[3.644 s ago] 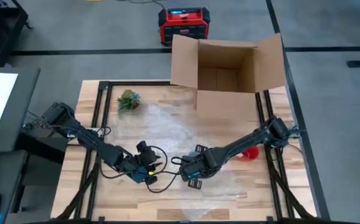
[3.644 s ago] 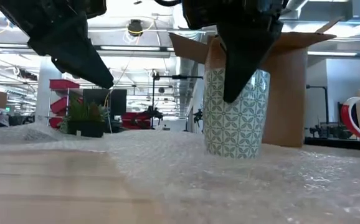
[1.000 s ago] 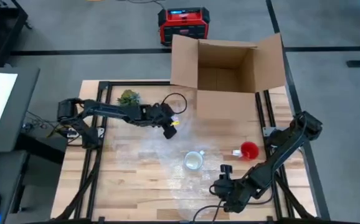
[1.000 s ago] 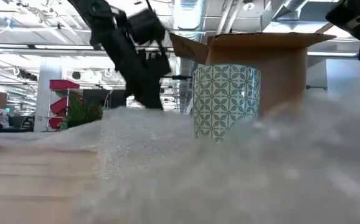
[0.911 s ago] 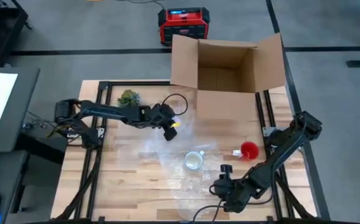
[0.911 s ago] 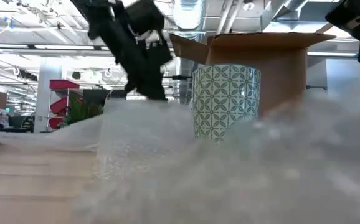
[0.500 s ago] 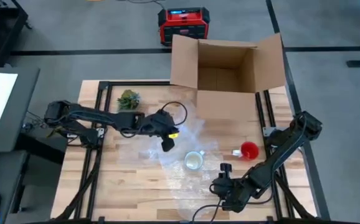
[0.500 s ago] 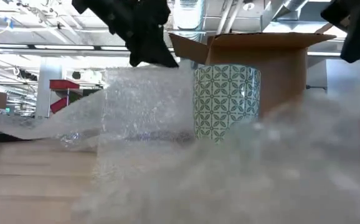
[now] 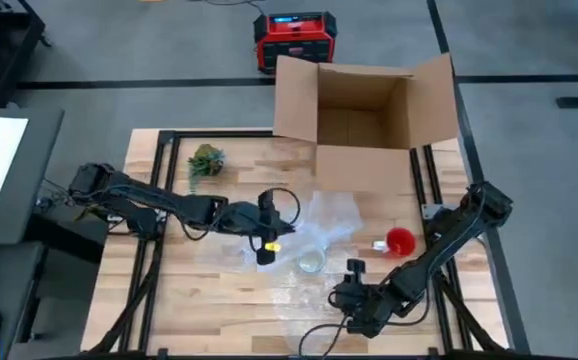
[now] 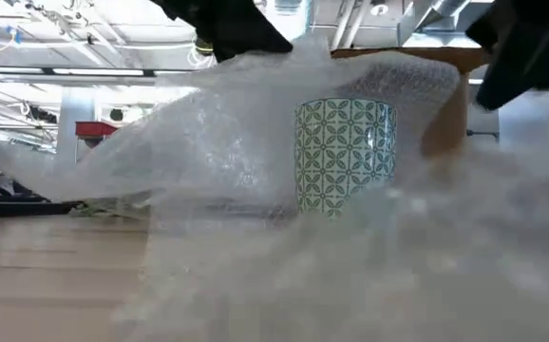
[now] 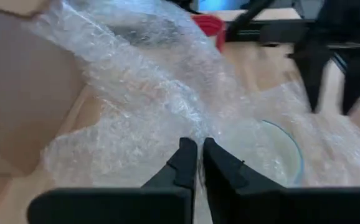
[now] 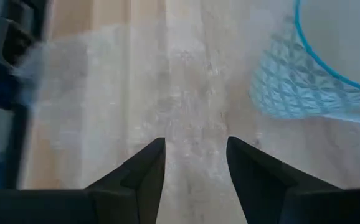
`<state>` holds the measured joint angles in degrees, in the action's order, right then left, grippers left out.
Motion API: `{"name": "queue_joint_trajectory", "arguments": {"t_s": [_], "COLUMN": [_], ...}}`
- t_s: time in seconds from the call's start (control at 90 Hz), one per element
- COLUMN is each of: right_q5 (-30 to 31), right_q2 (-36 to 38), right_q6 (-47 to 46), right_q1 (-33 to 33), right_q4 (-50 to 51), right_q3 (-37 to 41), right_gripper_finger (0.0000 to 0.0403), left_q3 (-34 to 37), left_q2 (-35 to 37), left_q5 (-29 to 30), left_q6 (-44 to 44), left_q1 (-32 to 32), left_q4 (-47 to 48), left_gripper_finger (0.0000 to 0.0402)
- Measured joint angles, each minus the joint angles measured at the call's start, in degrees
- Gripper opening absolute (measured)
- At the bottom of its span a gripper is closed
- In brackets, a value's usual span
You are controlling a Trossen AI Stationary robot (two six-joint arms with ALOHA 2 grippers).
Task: Wrap mug
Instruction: Wrap the blue patterned mug with the transparent bubble wrap
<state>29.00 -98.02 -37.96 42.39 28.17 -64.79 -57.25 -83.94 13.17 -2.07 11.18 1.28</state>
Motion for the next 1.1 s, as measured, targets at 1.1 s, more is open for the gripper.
{"name": "queue_joint_trajectory", "arguments": {"t_s": [1.1], "right_q5": [13.7], "right_q2": [16.4], "right_q6": [-1.2], "right_q1": [1.7], "right_q4": [17.5], "right_q3": [-2.4], "right_gripper_finger": [0.0175], "left_q3": [0.0], "left_q2": [4.1], "left_q5": [8.0], "left_q6": [10.8], "left_q1": [11.7], "left_q4": [3.0], "left_gripper_finger": [0.0]}}
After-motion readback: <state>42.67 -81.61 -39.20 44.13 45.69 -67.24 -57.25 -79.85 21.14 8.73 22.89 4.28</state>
